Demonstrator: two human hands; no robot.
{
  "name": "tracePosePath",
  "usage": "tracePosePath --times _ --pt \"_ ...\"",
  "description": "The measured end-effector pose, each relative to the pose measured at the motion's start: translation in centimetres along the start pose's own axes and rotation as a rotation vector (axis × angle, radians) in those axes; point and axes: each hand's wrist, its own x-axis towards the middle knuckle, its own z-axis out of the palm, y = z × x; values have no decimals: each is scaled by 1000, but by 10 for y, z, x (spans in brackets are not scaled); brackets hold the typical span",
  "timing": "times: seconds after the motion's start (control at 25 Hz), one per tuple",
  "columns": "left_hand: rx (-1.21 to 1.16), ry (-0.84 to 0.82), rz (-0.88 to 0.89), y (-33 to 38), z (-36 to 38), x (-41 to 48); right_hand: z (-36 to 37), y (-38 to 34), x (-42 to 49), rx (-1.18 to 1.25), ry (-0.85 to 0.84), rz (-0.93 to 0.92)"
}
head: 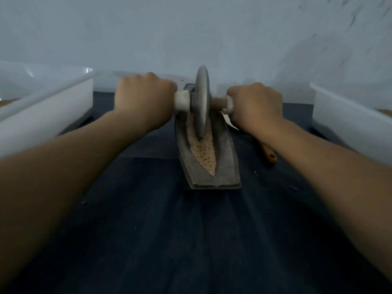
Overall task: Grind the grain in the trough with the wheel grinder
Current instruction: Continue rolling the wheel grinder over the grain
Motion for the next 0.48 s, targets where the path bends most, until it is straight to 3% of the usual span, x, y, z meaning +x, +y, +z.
tracePosePath --times 0.08,0.2,0.36,0.48 --pt "-21 -70 19 2 -7 17 -2 -2 7 71 -63 51" --pt "14 -31 66 -1 -17 -1 -12 2 -16 74 -101 15" --pt "-24 142 140 -14 -34 -44 -41 15 -66 25 150 -158" --pt "28 108 138 -11 -26 -39 -30 17 -56 30 16 -79"
